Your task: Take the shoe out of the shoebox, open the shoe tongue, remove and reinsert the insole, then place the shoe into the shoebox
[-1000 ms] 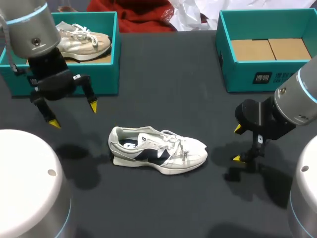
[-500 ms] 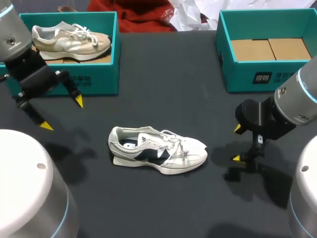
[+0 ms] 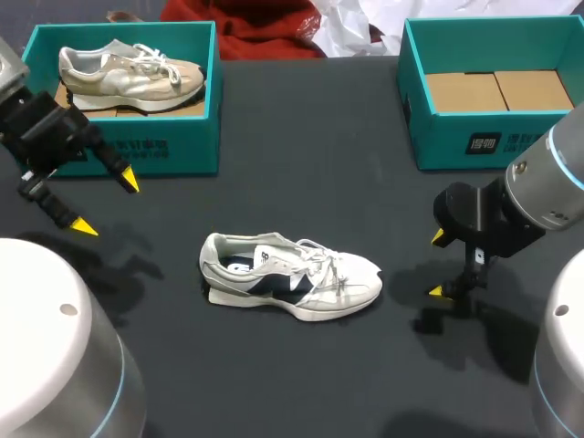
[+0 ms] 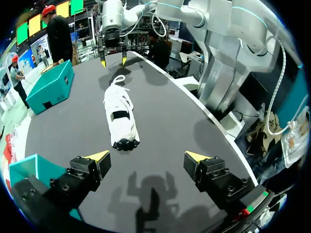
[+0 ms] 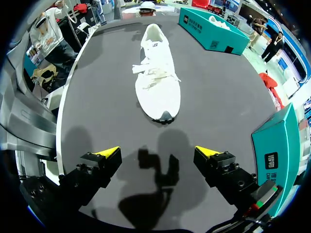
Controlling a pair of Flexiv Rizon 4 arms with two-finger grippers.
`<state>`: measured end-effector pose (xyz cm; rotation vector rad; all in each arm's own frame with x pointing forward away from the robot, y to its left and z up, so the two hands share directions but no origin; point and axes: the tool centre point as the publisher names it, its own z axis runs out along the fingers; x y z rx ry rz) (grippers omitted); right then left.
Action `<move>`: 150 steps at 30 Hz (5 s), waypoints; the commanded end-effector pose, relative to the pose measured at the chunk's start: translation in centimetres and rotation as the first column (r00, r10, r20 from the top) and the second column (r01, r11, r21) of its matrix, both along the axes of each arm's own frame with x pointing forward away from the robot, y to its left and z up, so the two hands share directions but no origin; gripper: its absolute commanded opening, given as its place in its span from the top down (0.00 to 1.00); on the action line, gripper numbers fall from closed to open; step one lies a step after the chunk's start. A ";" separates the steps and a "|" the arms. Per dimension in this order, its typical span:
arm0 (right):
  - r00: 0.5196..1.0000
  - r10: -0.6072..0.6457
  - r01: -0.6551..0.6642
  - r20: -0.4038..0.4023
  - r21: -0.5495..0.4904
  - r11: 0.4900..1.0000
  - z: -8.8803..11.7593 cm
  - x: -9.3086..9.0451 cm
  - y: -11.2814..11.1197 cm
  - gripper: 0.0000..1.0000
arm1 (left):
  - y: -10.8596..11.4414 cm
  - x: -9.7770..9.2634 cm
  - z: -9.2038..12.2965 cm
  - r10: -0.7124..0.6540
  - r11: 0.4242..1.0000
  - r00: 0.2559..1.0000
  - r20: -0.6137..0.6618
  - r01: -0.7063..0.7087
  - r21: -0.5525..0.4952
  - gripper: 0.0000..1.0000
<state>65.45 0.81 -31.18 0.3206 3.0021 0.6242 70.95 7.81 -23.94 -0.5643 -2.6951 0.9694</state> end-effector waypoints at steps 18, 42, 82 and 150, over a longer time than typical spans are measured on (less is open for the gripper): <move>1.000 -0.001 0.001 0.003 -0.001 1.000 0.0 -0.2 -0.1 0.00 | 1.1 -0.4 -5.6 0.276 0.839 0.911 -0.307 -0.384 -0.386 0.00; 1.000 -0.001 0.001 0.003 -0.001 1.000 0.0 -0.2 -0.1 0.00 | 0.3 -0.7 -10.7 0.246 0.833 0.926 -0.287 -0.353 -0.425 0.00; 1.000 -0.001 0.001 0.003 -0.001 1.000 0.0 -0.2 -0.1 0.00 | -5.1 0.1 -13.6 0.304 0.798 0.903 -0.304 -0.415 -0.436 0.00; 1.000 -0.001 0.001 0.003 -0.001 1.000 0.0 -0.2 -0.1 0.00 | -12.0 0.1 -15.9 0.301 0.805 0.919 -0.254 -0.388 -0.449 0.00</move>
